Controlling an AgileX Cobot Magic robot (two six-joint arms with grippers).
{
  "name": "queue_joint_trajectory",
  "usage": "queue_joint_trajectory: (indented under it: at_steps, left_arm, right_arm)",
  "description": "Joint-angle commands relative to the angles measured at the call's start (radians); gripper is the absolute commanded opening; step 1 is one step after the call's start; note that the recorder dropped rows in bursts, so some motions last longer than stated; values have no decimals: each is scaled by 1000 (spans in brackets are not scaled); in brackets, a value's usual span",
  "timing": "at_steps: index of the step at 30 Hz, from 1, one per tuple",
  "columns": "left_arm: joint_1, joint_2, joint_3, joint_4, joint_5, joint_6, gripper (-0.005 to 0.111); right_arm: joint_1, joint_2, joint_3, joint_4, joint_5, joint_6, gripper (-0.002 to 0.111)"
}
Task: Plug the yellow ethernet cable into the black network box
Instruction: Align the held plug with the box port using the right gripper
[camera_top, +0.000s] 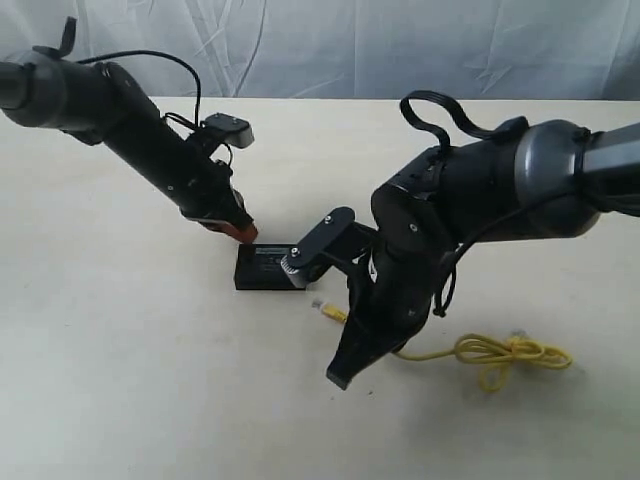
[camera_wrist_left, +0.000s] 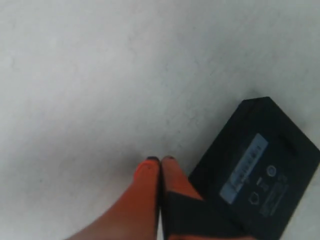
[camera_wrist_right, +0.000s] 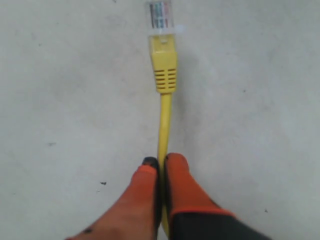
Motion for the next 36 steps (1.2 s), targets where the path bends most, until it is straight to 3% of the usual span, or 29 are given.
queue_joint_trajectory:
  at_steps: [1, 12, 20, 29, 36]
  left_arm:
    - [-25, 30, -5, -20, 20, 43, 0]
    - [34, 30, -5, -15, 210, -54, 0]
    - [147, 11, -5, -127, 332, -98, 0]
    - [154, 15, 46, -211, 317, -6, 0]
    - [154, 90, 46, -269, 328, -3, 0]
  right_arm:
    - [-5, -2, 4, 9, -14, -16, -1]
    - [-5, -2, 12, -104, -61, -17, -1]
    - [-5, -2, 55, -257, -104, -15, -1]
    - [27, 85, -3, -250, -126, 131, -1]
    - [31, 85, -22, -250, -150, 112, -1]
